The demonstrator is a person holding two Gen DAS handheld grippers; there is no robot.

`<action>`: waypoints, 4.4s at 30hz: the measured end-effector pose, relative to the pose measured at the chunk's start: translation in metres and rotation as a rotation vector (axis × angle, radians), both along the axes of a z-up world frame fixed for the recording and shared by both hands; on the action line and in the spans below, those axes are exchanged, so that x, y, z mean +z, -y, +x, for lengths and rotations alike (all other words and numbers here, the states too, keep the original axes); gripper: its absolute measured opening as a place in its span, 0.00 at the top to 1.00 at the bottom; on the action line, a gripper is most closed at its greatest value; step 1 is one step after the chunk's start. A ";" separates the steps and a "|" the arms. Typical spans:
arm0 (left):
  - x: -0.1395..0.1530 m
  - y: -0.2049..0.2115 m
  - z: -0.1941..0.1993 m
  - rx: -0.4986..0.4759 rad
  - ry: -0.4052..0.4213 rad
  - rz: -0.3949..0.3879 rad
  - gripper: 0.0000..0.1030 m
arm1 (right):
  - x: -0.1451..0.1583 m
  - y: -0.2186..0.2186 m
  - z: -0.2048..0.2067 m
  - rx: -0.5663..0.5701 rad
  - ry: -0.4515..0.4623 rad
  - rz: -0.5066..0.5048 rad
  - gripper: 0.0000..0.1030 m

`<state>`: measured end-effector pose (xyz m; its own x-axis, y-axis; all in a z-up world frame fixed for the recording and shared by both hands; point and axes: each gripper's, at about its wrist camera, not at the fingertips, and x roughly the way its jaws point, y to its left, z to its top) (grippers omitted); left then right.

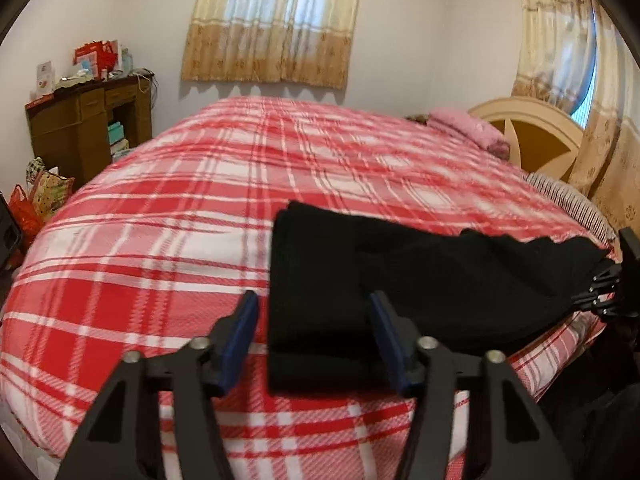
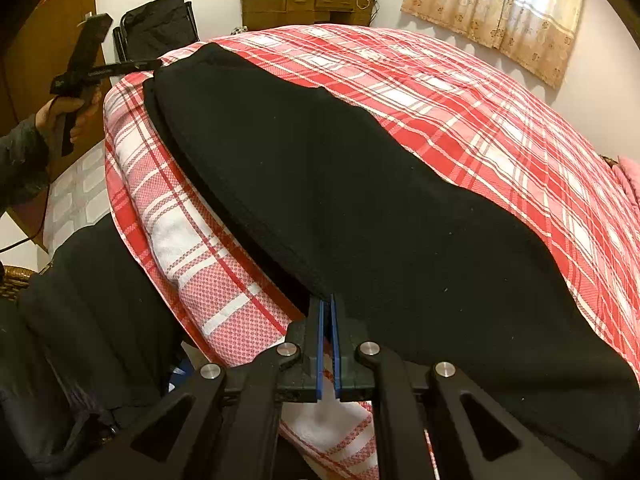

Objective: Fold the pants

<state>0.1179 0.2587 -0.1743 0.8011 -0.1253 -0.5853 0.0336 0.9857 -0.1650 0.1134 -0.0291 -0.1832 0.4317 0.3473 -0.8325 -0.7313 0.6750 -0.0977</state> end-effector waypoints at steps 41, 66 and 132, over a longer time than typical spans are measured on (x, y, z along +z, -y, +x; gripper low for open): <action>0.033 -0.011 -0.035 0.146 0.092 0.008 0.29 | 0.009 0.051 -0.001 -0.125 -0.033 0.073 0.59; 0.022 0.371 0.045 -0.768 -0.054 0.177 0.30 | 0.042 0.280 -0.016 -0.885 0.116 0.383 0.59; -0.015 0.365 0.049 -0.801 -0.144 0.123 0.91 | 0.048 0.429 -0.039 -1.205 0.157 0.706 0.94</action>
<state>0.1666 -0.1063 -0.1891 0.4123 -0.5549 -0.7226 0.7211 0.6835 -0.1134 0.0746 -0.4583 -0.1348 0.8311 0.0214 -0.5557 0.3102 0.8115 0.4952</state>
